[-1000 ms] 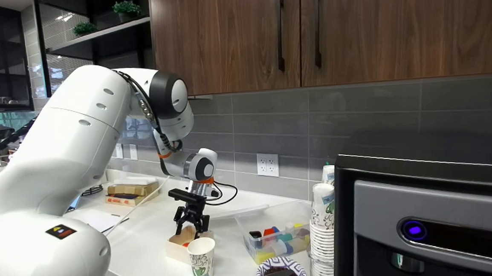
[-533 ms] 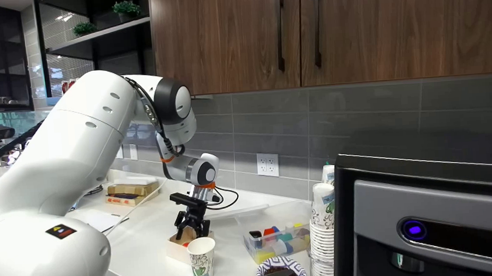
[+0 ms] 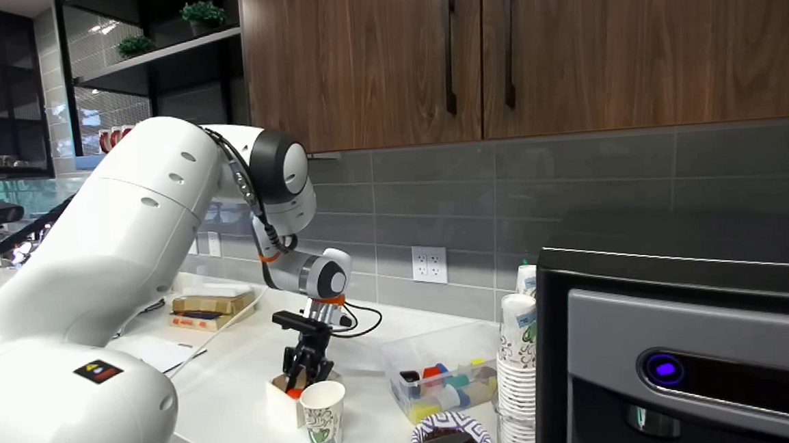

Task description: Move the objects in the wooden object to the storage bin, and put the wooden object in as wee

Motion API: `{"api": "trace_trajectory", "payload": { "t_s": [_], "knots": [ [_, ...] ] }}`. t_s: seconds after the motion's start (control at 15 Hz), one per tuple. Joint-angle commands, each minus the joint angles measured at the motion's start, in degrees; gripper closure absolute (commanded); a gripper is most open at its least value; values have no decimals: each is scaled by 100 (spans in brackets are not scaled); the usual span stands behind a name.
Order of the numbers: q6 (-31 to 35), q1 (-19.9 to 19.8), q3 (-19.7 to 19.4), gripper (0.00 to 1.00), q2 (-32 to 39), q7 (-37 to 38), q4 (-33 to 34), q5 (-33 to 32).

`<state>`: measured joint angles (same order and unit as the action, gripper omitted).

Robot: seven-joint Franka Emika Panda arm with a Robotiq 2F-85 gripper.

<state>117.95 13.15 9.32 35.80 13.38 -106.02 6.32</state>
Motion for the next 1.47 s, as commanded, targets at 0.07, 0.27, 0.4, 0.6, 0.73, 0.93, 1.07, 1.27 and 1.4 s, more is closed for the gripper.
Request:
{"api": "trace_trajectory", "payload": {
  "t_s": [0.07,0.27,0.4,0.6,0.73,0.93,1.07,1.27,1.4],
  "knots": [
    [-171,107,-84,85,39,92,218,-15],
    [-192,93,-61,90,-269,127,127,38],
    [-211,109,-77,91,-644,267,-31,30],
    [-268,86,-103,91,-1315,494,-265,35],
    [45,121,-250,91,-1867,935,-540,-135],
    [190,8,-439,91,-2544,1352,-817,-405],
    [406,-106,-604,91,-2875,1575,-1006,-753],
    [1023,-318,-818,91,-3073,1987,-1310,-1514],
    [1586,-486,-968,91,-3058,2314,-1483,-2066]
  ]
}}
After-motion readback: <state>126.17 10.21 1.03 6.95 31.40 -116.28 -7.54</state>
